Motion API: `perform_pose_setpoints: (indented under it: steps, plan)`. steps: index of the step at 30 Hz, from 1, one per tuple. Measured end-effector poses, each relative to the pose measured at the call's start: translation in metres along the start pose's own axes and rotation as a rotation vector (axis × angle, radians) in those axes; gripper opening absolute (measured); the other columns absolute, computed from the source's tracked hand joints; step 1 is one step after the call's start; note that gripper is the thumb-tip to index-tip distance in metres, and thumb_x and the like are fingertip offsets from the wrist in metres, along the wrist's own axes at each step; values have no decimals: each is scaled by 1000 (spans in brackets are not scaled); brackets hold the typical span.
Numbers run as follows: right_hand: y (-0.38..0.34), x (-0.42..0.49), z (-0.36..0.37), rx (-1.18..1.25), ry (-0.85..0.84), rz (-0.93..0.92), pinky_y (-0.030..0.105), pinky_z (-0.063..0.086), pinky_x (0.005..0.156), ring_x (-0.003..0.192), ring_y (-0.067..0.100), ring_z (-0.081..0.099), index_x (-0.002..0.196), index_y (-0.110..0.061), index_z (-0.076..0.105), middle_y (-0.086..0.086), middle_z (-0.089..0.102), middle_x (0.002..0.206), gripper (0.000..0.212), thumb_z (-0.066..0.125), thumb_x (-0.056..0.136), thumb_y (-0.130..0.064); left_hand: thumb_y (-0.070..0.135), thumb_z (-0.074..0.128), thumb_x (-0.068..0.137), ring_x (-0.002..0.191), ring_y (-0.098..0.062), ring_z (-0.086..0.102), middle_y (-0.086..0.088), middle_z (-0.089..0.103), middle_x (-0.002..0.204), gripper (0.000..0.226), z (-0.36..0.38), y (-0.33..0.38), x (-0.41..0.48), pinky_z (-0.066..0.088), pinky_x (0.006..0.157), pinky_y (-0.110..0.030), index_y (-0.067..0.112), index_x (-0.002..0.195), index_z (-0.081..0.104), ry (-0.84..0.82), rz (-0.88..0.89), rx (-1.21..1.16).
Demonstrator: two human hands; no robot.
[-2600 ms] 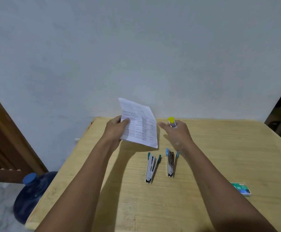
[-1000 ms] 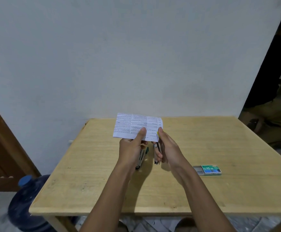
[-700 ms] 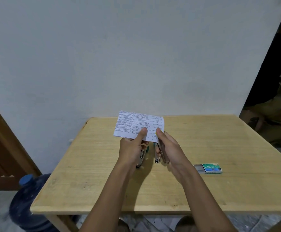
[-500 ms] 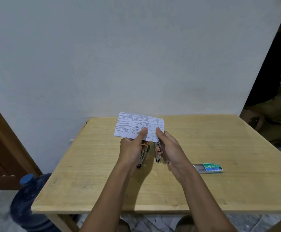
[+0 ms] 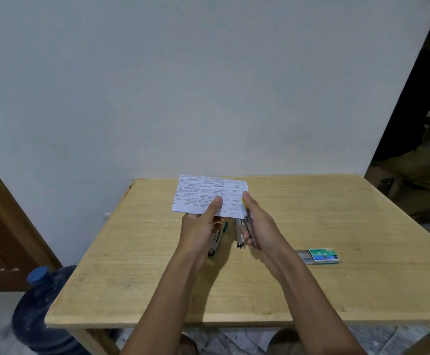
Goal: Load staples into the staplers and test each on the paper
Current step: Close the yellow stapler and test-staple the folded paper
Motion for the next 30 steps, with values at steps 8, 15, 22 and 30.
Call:
perform_pose_setpoints:
  steps: [8, 15, 22, 30]
  plan:
    - [-11, 16, -10, 184, 177, 42, 30, 56, 65, 78, 17, 73, 107, -13, 68, 0, 78, 88, 31, 71, 88, -37, 33, 76, 84, 83, -25, 62, -9, 72, 90, 27, -6, -1, -3, 50, 79, -38, 13, 101, 74, -151, -126, 20]
    - [-18, 27, -11, 30, 101, -29, 24, 41, 46, 47, 6, 53, 108, -14, 65, -10, 67, 68, 18, 68, 91, -20, 30, 74, 85, 82, -23, 67, -10, 73, 95, 31, -36, 26, 8, 54, 76, -37, 9, 107, 69, -57, -238, -156]
    - [-22, 30, -7, -156, 138, -8, 24, 34, 50, 54, 11, 37, 108, -20, 66, -3, 67, 93, 19, 65, 91, -30, 11, 71, 89, 90, -23, 73, -9, 76, 100, 21, -61, 31, 42, 60, 66, -34, 8, 109, 68, 248, -110, -129]
    - [-10, 31, -28, -312, 152, 15, 20, 31, 42, 52, 14, 32, 103, -16, 64, 4, 55, 87, 22, 63, 93, -36, 27, 75, 83, 125, -36, 42, -16, 42, 138, 66, -96, -2, 74, 44, 97, -49, 11, 136, 39, 795, 5, 714]
Point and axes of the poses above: each hand's wrist, its own x-axis towards the middle knuckle, its own z-axis out of the palm, y = z × x, the point moved 1 cm from there along x, towards the middle knuckle
